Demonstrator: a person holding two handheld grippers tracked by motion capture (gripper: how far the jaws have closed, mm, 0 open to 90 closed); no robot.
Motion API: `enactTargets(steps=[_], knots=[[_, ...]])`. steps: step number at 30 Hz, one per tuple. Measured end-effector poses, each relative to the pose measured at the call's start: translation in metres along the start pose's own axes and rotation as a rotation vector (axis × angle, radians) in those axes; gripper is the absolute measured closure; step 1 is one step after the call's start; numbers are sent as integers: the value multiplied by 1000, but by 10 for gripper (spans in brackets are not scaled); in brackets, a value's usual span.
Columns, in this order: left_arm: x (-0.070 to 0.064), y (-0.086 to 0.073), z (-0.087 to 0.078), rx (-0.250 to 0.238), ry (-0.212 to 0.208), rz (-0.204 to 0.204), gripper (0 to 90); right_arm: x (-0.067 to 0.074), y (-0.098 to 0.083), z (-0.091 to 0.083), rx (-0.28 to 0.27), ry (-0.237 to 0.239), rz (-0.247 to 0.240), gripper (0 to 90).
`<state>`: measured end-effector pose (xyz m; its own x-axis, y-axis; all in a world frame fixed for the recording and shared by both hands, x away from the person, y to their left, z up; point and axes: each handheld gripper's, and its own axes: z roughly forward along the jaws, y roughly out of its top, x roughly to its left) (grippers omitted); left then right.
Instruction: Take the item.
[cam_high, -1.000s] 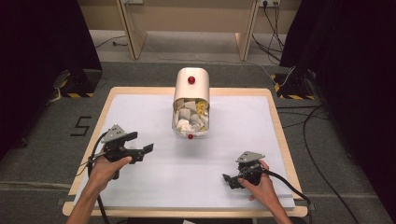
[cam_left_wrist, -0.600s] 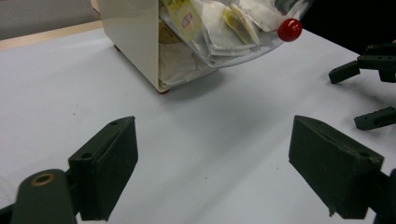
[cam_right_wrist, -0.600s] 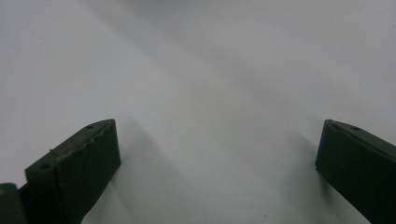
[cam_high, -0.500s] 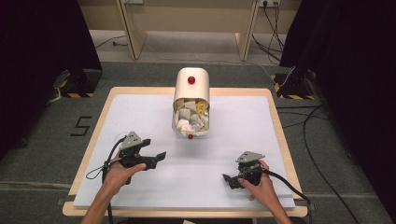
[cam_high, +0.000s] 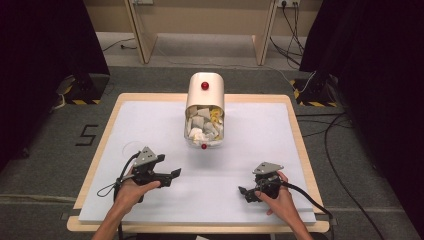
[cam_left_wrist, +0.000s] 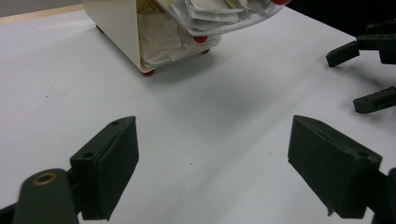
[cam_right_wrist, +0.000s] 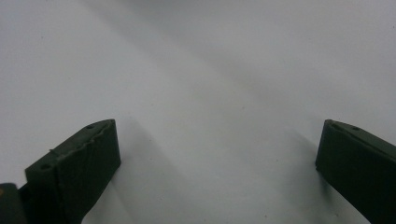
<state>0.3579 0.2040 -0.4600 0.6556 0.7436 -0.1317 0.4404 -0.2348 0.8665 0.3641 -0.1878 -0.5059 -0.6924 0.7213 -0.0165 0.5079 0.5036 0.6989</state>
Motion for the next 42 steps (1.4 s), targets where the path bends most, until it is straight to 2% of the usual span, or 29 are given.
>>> enactTargets(steps=[5, 13, 28, 42], knots=[[-1, -4, 0, 0, -13, -9, 159, 0, 0, 0, 0, 0, -1, 4], [-2, -12, 0, 7, -7, -14, 162, 0, 0, 0, 0, 0, 0, 4], [-4, -37, 1, 57, -10, -18, 165, 0, 0, 0, 0, 0, 0, 4], [-11, -51, -5, 99, -17, 5, 166, 0, 0, 0, 0, 0, 0, 4]])
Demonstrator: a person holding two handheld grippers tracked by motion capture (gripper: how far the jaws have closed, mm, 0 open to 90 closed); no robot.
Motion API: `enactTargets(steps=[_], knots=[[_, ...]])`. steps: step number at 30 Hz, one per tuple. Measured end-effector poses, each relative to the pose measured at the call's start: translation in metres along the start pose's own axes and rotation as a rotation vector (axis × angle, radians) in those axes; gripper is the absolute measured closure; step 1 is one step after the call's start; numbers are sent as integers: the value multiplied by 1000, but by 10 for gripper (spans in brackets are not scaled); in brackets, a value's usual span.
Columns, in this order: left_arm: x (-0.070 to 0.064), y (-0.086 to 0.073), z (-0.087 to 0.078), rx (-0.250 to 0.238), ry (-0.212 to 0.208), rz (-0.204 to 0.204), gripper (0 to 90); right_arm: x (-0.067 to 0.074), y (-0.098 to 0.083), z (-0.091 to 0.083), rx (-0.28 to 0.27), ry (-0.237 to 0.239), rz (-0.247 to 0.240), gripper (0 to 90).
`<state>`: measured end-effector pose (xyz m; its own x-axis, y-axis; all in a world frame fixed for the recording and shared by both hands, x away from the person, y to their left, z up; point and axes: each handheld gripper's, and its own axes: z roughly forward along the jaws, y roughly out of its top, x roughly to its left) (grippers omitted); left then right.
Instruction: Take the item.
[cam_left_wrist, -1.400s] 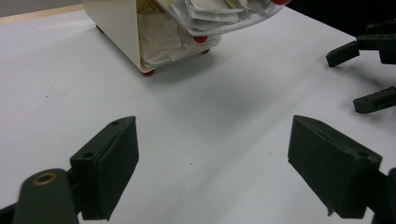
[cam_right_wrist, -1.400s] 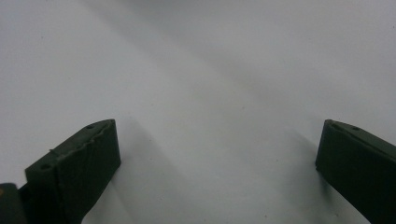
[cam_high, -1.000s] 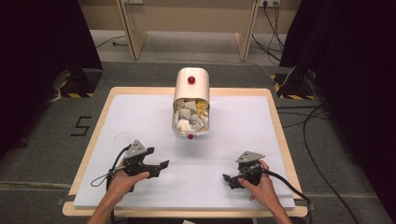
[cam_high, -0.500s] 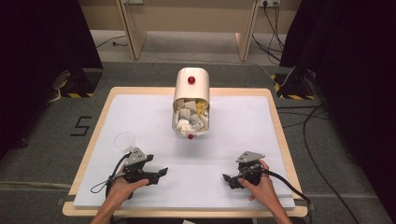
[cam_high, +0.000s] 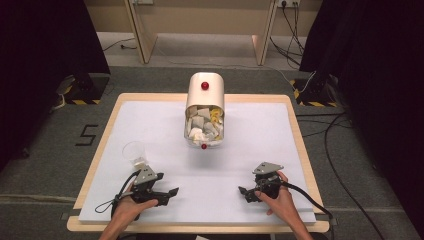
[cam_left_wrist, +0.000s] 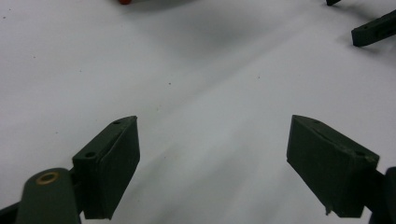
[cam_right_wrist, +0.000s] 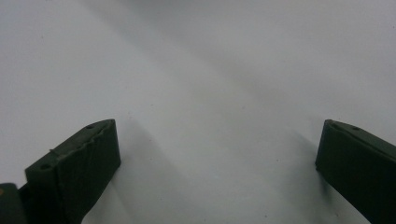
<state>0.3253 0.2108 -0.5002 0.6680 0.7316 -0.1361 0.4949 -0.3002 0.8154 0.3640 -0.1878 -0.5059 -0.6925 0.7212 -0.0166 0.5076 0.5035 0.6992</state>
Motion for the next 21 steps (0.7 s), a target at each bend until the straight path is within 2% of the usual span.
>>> enactTargets(steps=[8, 21], knots=[[-2, -10, -5, 9, 1, -7, 166, 0, 0, 0, 0, 0, 0, 4], [-9, -30, -14, 20, 31, -7, 166, 0, 0, 0, 0, 0, 0, 5]])
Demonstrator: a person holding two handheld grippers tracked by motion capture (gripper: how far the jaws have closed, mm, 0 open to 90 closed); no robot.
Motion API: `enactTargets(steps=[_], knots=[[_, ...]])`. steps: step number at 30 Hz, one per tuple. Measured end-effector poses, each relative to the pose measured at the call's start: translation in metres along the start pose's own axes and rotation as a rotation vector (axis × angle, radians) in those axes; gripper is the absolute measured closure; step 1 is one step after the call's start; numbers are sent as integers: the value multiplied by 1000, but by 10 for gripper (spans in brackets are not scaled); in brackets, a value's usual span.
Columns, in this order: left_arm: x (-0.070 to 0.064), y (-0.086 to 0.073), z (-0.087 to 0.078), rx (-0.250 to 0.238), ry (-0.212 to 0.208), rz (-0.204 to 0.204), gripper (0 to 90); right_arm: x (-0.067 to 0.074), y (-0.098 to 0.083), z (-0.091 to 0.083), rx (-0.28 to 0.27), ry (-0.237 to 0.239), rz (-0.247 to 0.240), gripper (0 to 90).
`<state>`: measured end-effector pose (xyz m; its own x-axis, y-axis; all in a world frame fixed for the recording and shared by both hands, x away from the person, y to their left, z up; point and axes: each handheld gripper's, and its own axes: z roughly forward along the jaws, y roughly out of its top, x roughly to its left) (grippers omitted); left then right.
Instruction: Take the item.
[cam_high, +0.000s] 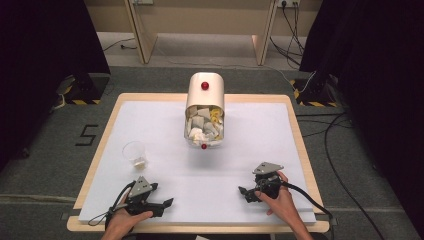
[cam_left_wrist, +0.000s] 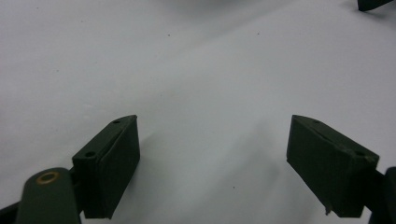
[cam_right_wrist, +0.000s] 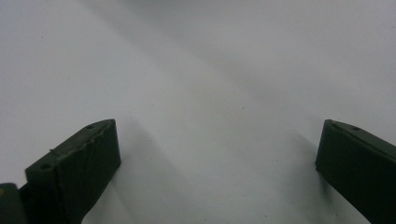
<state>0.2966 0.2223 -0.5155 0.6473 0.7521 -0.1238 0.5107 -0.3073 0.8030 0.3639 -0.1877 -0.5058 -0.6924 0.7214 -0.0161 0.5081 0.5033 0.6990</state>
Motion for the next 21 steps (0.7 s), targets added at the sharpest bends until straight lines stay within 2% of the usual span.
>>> enactTargets(steps=[5, 9, 10, 21], knots=[[-3, -6, -3, -18, 36, 10, 174, 0, 0, 0, -1, 0, 0, 4], [-11, -10, -1, -26, 84, 60, 172, 0, 0, 0, -1, 0, 0, 5], [-11, -10, -1, -28, 89, 55, 167, 0, 0, 0, -1, 0, -1, 5], [-11, -12, -1, -36, 87, 52, 166, 0, 0, 0, -1, 0, 0, 5]])
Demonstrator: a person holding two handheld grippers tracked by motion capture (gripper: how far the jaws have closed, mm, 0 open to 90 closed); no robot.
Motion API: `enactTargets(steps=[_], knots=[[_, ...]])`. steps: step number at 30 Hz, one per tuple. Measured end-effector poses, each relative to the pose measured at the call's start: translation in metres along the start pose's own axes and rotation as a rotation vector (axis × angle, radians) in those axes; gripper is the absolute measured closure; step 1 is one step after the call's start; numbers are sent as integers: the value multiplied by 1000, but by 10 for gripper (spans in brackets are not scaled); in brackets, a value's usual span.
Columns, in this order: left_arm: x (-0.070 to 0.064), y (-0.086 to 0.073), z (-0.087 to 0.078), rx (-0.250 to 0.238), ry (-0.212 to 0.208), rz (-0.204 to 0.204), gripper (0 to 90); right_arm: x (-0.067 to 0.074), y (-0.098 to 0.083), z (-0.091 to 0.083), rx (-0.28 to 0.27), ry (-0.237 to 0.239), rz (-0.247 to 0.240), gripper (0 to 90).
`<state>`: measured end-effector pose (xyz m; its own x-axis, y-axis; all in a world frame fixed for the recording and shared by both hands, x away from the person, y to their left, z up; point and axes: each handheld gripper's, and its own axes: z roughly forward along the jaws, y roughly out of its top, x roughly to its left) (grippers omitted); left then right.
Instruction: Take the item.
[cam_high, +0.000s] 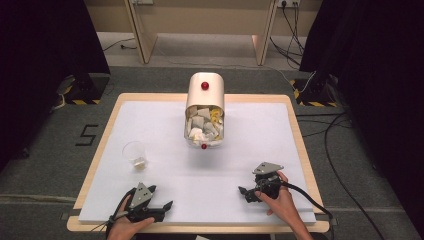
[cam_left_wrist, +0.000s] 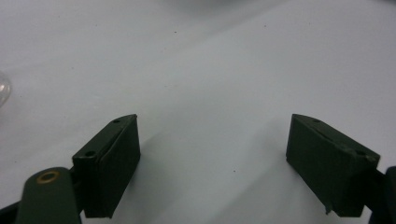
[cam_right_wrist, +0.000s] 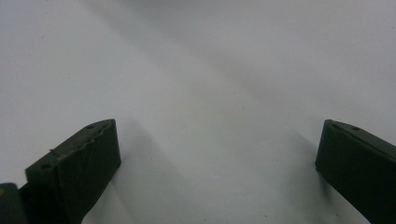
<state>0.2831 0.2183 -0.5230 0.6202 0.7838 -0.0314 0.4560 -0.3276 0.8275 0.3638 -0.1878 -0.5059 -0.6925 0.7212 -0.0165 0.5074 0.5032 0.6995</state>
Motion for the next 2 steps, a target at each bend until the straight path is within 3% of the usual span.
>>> enactTargets(steps=[2], knots=[[0, 0, 0, -1, -1, -1, 166, 0, 0, 0, 0, 0, 0, 5]])
